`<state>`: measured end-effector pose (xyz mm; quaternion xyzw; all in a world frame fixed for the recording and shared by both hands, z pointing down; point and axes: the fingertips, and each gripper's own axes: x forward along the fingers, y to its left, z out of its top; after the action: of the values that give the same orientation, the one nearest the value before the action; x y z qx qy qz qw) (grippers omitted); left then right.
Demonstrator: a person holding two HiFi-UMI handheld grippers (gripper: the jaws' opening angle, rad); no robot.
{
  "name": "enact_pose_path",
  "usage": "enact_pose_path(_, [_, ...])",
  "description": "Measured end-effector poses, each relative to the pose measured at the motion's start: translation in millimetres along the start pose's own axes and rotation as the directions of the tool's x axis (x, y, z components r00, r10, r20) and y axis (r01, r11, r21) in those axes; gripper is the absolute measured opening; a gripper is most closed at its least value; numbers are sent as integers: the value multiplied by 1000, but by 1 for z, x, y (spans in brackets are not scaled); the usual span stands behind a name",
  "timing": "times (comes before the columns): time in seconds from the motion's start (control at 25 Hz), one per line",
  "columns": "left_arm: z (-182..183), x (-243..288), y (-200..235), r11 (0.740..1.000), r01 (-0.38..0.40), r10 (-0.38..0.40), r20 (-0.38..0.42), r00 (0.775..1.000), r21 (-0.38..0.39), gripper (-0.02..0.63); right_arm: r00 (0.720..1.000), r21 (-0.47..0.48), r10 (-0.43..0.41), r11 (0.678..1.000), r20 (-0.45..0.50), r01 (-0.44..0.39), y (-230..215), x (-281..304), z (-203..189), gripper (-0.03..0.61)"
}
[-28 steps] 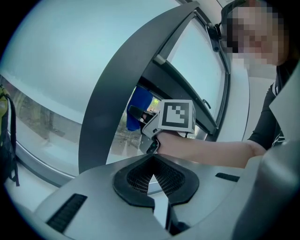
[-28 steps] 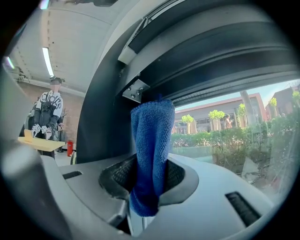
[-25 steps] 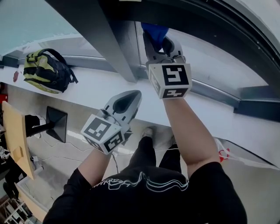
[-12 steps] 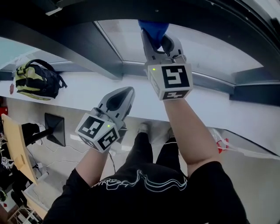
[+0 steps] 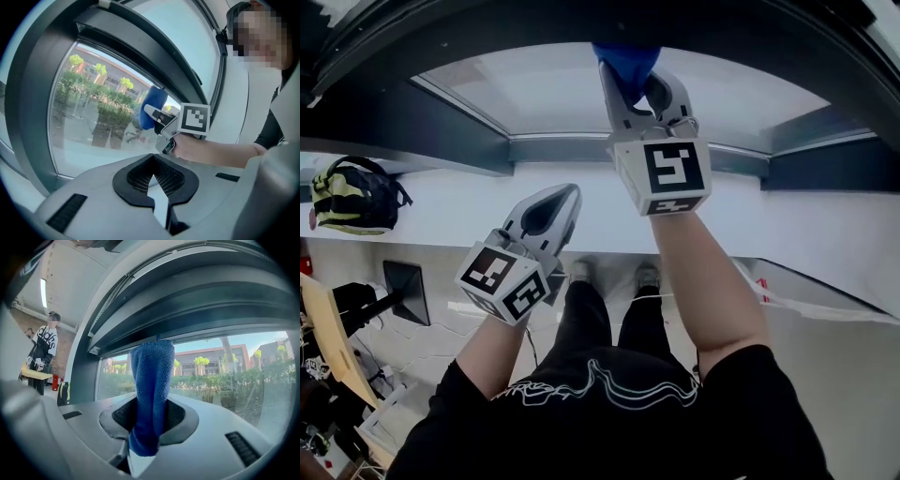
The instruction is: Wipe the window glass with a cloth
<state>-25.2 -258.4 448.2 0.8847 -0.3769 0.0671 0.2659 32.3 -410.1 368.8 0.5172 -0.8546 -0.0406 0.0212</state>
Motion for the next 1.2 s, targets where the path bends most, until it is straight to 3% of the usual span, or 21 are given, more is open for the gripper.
enact_pose_path(0.2, [-11, 48, -47, 1000, 27, -27, -21, 999, 1, 5, 998, 36, -58, 998, 16, 57, -69, -44, -1, 94])
enact_pose_path(0.68, [-42, 151, -153, 994, 108, -105, -84, 991, 30, 5, 973, -15, -231, 973, 2, 231, -250, -154, -28, 94])
enact_pose_path(0.96, [-48, 181, -200, 986, 146, -136, -119, 984, 76, 5, 929, -25, -369, 929, 20, 369, -349, -217, -25, 94])
enact_pose_path(1.2, [-62, 191, -211, 987, 147, -138, -124, 983, 63, 5, 861, 25, -509, 860, 5, 509, -410, -252, -32, 94])
